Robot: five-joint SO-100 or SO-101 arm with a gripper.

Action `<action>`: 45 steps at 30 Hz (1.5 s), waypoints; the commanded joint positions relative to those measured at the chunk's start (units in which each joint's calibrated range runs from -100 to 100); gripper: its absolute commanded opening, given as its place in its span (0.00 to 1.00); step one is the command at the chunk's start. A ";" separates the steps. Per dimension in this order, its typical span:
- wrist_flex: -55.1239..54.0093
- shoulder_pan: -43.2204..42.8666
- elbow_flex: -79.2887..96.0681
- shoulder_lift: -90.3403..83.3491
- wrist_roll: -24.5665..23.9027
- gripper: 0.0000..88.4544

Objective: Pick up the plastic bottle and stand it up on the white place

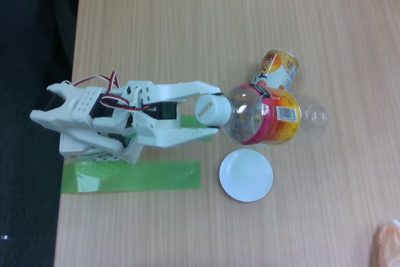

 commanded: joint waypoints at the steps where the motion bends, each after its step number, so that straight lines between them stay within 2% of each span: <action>1: -0.80 0.19 -2.84 -0.25 0.28 0.13; 4: -0.80 0.19 -2.75 -0.25 0.49 0.13; 20: 0.75 -0.11 5.85 -0.09 10.20 0.13; 25: 11.05 -0.25 5.04 -0.09 10.20 0.13; 35: 28.73 -0.40 -8.90 -0.17 10.41 0.13; 40: 31.99 -0.48 -9.81 -0.17 14.71 0.13; 45: 32.42 -1.66 -9.63 -0.17 15.08 0.13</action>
